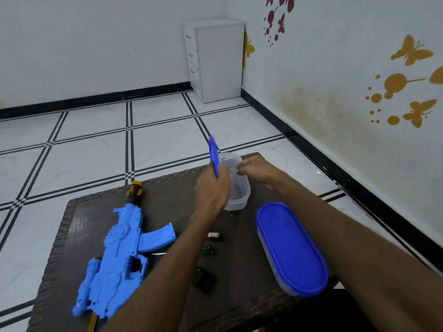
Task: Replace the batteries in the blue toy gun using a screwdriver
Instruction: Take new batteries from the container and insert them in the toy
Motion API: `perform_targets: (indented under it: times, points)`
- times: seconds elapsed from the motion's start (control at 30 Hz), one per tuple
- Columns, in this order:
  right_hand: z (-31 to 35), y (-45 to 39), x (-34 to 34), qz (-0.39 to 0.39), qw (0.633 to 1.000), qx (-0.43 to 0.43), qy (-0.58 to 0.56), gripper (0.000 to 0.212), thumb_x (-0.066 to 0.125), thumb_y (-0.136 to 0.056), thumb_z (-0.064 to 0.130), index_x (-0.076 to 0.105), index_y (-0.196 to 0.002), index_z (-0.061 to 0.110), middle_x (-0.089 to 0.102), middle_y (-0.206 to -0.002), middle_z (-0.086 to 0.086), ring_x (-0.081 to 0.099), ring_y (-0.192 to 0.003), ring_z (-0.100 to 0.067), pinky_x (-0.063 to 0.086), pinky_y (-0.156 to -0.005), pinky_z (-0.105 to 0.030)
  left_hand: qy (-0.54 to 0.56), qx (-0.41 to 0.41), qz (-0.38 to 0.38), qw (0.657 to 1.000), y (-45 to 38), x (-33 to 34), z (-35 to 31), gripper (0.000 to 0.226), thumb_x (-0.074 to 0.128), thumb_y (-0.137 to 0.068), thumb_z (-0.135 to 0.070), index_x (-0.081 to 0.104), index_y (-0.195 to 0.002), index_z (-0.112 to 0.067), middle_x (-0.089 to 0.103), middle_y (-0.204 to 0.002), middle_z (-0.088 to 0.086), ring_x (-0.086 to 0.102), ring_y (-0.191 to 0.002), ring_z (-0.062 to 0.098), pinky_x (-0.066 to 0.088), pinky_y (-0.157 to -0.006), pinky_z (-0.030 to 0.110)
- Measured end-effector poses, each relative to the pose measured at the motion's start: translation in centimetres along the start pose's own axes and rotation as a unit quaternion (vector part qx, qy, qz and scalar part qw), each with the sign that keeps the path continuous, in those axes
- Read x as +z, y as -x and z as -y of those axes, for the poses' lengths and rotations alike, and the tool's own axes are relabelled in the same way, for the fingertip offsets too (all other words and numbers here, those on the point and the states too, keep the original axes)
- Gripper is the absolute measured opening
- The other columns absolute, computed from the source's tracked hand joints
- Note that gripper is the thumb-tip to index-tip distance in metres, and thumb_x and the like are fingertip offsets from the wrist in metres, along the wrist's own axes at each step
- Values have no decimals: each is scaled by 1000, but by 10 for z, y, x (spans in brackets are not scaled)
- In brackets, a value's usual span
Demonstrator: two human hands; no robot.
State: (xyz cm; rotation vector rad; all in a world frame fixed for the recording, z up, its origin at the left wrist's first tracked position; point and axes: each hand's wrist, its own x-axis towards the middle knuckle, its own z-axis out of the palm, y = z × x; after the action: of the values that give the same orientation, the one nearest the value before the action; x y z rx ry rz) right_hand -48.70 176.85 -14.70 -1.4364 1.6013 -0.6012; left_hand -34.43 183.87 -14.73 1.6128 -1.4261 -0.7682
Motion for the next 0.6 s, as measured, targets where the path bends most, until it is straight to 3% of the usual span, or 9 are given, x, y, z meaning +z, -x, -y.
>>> perform_targets:
  times: [0.07, 0.13, 0.23, 0.33, 0.4, 0.47, 0.6]
  points:
    - [-3, -1, -1, -9, 996, -33, 78, 38, 63, -84, -1, 65, -121, 3, 64, -118, -8, 58, -108, -18, 47, -90, -26, 45, -14, -43, 998, -2, -8, 3, 32, 34, -97, -38, 53, -78, -20, 58, -77, 3, 54, -69, 20, 45, -61, 34]
    - [-2, -1, 2, -41, 985, -56, 160, 42, 64, -80, 1, 68, -121, 13, 64, -124, -3, 60, -110, -18, 49, -95, -28, 65, -39, -59, 995, -4, -20, 9, 30, 35, -97, -29, 48, -73, -18, 54, -73, 3, 50, -64, 18, 40, -56, 30]
    - [7, 6, 8, -98, 962, -82, 243, 36, 63, -82, 7, 69, -115, 20, 62, -123, -2, 60, -107, -19, 47, -90, -24, 135, -96, -77, 983, -9, -43, 22, 26, 37, -95, -22, 48, -72, -16, 54, -75, 4, 52, -70, 22, 49, -64, 40]
    - [29, 38, 26, -114, 937, -189, 270, 29, 57, -86, 8, 69, -111, 18, 62, -116, -2, 58, -106, -18, 43, -84, -24, 183, -151, -96, 967, -4, -73, 44, 21, 37, -89, -20, 40, -68, -19, 44, -69, 3, 41, -68, 21, 44, -68, 40]
    - [43, 59, 49, -41, 923, -255, 286, 27, 55, -86, 7, 72, -105, 15, 70, -109, -3, 63, -103, -20, 49, -87, -29, 232, -189, -113, 948, 4, -94, 57, 15, 37, -85, -18, 41, -72, -20, 42, -75, 7, 39, -72, 21, 40, -69, 41]
    - [44, 73, 76, 55, 899, -248, 355, 23, 60, -84, 13, 71, -104, 17, 71, -107, -4, 65, -101, -22, 53, -88, -36, 267, -221, -133, 929, 13, -113, 68, 12, 37, -85, -14, 46, -78, -19, 45, -82, 8, 42, -75, 22, 40, -67, 41]
    - [29, 84, 113, 149, 830, -229, 487, 46, 72, -78, 21, 61, -122, 22, 63, -121, -7, 60, -111, -27, 51, -91, -40, 315, -247, -154, 903, 39, -138, 80, 16, 38, -89, -9, 52, -83, -14, 52, -84, 10, 51, -75, 24, 49, -61, 37]
